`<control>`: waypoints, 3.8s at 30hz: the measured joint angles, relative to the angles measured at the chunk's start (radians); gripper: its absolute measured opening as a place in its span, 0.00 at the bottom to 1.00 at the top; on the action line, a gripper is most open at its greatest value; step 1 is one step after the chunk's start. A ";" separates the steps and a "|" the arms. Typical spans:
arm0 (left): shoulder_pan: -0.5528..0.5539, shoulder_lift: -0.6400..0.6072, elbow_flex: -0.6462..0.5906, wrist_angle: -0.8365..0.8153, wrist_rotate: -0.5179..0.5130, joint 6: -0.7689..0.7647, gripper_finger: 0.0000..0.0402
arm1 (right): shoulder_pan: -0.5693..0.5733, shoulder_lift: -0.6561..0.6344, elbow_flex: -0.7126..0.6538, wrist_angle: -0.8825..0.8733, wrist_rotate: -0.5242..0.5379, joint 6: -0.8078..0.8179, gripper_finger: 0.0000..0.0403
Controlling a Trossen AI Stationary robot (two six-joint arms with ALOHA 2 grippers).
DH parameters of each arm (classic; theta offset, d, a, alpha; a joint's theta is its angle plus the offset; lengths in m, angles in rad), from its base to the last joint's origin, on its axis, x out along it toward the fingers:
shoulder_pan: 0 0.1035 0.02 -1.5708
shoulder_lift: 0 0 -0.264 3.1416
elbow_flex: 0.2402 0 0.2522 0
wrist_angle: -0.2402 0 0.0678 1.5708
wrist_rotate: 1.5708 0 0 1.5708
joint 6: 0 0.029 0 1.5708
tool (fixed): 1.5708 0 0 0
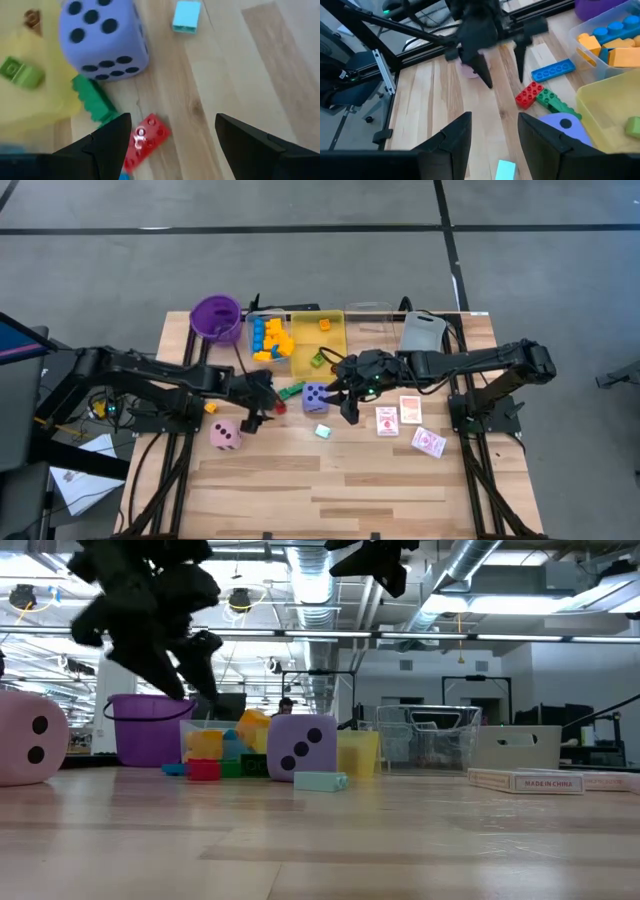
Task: Pick & Place Toys
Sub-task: Put the red eight stud game piece into the yellow bin
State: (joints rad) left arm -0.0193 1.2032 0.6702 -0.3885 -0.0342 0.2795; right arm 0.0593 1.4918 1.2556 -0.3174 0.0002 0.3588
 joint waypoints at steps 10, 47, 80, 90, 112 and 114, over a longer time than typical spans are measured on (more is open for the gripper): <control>0.000 0.192 -0.001 0.100 0.063 0.200 0.70 | 0.000 0.000 0.000 -0.005 0.000 0.008 0.38; 0.156 0.316 0.002 0.028 0.091 0.473 0.70 | 0.026 0.000 0.000 -0.065 0.000 0.088 0.38; 0.133 0.227 -0.002 0.034 0.121 0.209 0.32 | 0.024 0.000 0.000 -0.035 0.001 0.087 0.38; 0.117 -0.032 -0.001 0.227 0.091 0.036 0.32 | 0.024 0.000 0.000 -0.030 0.000 0.087 0.38; 0.333 0.122 -0.001 0.709 -0.261 -0.107 0.32 | 0.024 0.000 0.000 0.079 0.001 0.087 0.38; 0.362 0.122 -0.001 0.712 -0.274 -0.146 0.32 | 0.024 0.000 0.000 0.079 0.001 0.087 0.38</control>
State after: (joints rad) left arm 0.3430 1.3254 0.6693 0.3237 -0.3080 0.1337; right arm 0.0837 1.4918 1.2553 -0.2385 0.0010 0.4454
